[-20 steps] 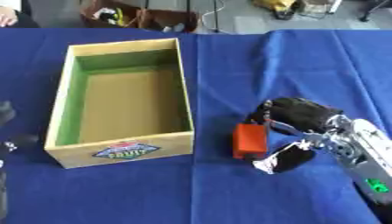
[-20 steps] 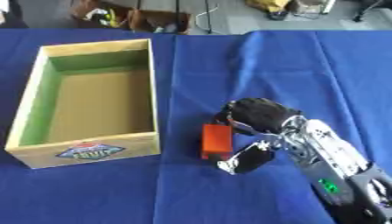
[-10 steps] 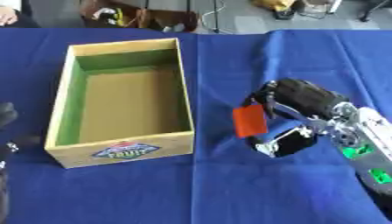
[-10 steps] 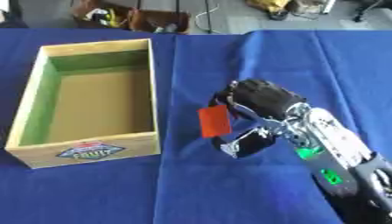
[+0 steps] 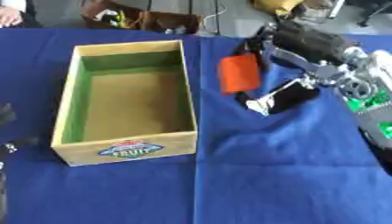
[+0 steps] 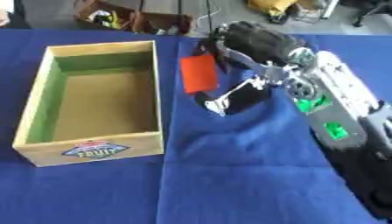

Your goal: Pick up objects on the table and place them in the box.

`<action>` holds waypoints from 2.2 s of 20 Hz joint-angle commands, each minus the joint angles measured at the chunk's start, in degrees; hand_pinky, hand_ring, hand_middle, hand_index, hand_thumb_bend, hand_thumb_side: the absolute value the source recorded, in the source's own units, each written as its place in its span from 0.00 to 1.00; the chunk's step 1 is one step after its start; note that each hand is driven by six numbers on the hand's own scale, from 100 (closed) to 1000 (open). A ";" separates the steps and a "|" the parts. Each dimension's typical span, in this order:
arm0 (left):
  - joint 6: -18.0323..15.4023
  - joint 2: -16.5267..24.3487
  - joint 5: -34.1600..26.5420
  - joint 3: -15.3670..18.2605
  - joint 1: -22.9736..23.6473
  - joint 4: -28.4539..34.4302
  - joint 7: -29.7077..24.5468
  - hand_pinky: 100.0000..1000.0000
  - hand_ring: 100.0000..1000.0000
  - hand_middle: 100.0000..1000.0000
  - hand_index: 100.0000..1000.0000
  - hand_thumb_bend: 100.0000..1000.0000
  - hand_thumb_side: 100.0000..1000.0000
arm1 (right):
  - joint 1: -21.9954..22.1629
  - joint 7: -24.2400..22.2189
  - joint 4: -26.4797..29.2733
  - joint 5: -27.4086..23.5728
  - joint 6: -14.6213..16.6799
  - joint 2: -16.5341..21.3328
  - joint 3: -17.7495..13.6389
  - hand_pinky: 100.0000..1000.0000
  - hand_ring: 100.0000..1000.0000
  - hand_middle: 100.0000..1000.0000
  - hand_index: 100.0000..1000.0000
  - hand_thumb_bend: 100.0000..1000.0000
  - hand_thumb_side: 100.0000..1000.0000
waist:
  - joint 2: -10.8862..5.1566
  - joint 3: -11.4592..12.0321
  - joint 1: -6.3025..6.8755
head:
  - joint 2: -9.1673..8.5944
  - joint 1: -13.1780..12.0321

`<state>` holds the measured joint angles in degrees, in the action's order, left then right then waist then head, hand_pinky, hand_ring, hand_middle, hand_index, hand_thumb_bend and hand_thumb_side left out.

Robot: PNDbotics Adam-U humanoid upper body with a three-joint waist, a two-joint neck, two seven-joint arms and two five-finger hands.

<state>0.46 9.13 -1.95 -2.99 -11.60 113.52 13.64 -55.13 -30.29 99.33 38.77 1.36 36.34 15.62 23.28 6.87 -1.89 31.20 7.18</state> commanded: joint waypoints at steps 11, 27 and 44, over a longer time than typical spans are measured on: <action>0.06 1.48 -0.43 -0.93 -0.66 1.07 -0.99 0.58 0.92 0.80 0.68 0.00 0.99 | -15.41 -0.06 -18.84 1.02 2.36 -11.89 1.99 0.62 0.45 0.19 0.36 0.00 0.28 | -0.90 3.25 -1.04 | -0.64 2.99; -0.10 1.33 -1.06 -1.52 -2.61 1.07 -1.52 0.58 0.91 0.80 0.68 0.00 0.99 | -18.48 -1.48 -39.05 11.95 8.36 -24.47 0.61 0.62 0.46 0.19 0.36 0.00 0.35 | 1.61 7.02 -1.42 | -1.65 6.01; 0.31 1.09 -1.29 -1.68 -2.48 1.07 -1.68 0.58 0.91 0.79 0.67 0.00 0.99 | -17.71 -5.44 -42.67 28.53 18.92 -28.28 1.22 0.78 0.85 0.78 0.82 0.00 0.74 | 1.64 7.12 -0.93 | -1.61 6.19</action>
<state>0.67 9.59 -3.05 -4.40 -13.72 113.52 12.03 -71.81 -35.18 56.05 66.03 19.24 8.22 16.92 26.14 13.97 -3.24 30.08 13.28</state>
